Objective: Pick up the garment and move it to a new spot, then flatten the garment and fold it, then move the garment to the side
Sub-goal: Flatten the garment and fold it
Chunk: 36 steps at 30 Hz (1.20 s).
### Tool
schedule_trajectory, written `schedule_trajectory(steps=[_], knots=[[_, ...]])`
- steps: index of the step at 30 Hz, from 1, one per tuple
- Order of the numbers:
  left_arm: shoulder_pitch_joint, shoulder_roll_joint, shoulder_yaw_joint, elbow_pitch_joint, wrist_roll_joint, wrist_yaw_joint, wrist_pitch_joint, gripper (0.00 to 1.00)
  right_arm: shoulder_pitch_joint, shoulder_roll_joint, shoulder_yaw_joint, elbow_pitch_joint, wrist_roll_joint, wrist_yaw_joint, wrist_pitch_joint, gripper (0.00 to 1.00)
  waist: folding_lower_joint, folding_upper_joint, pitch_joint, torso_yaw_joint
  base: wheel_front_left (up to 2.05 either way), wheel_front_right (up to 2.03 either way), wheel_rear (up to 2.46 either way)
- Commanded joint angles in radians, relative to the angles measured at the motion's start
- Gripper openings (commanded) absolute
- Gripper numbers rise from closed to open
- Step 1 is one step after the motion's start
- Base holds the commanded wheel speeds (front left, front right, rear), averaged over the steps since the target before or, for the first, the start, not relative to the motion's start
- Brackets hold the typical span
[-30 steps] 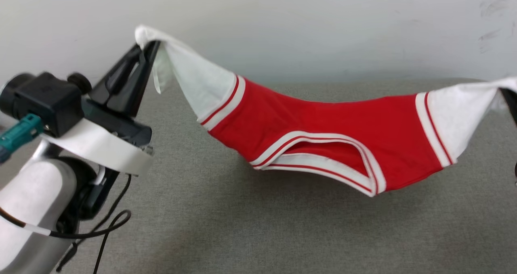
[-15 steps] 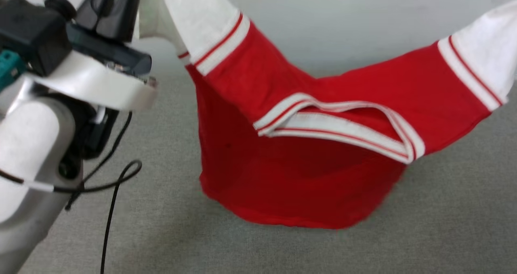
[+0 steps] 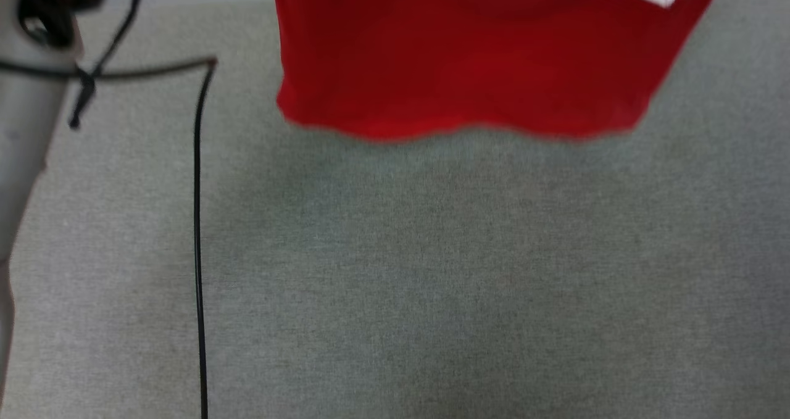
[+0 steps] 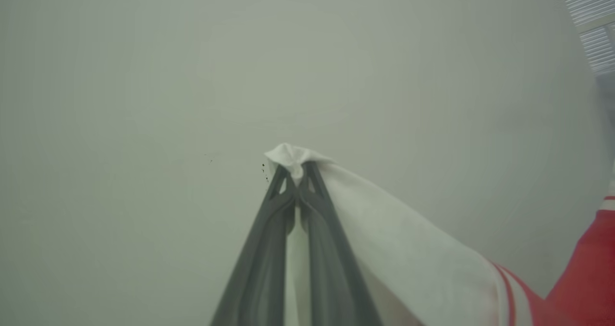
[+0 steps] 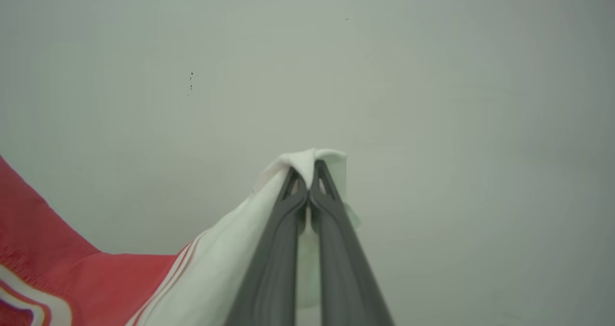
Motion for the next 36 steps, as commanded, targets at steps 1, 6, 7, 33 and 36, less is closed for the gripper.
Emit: schedule_trajectory(steps=[1,6,7,33,36], knots=[[-0.078,-0.021,0.002,0.057,0.012,-0.016,-0.013,0.0,-0.096,0.004,0.012,0.06,-0.022,-0.001,-0.026,0.0,-0.0002,0.0,0.098,-0.005,0.0,0.0,0.0],[-0.221,-0.048,-0.003,0.183,0.041,-0.044,-0.034,0.0,-0.266,0.008,0.048,0.186,-0.062,-0.001,-0.081,0.0,-0.0002,0.0,0.166,-0.01,0.0,0.0,0.0],[-0.316,-0.059,-0.005,0.261,0.064,-0.058,-0.051,0.0,-0.383,0.007,0.074,0.272,-0.09,-0.001,-0.122,0.0,-0.0002,0.0,0.211,-0.013,0.0,0.0,0.0],[0.084,-0.069,0.164,0.184,0.113,-0.066,-0.11,0.0,-0.25,0.109,0.296,0.575,-0.043,-0.001,-0.4,0.0,-0.0002,0.0,0.181,-0.009,0.0,0.0,0.0],[0.234,-0.071,0.195,0.126,0.106,-0.045,-0.11,0.0,-0.132,0.108,0.304,0.544,-0.031,-0.001,-0.409,0.0,-0.0002,0.0,0.142,-0.008,0.0,0.0,0.0]])
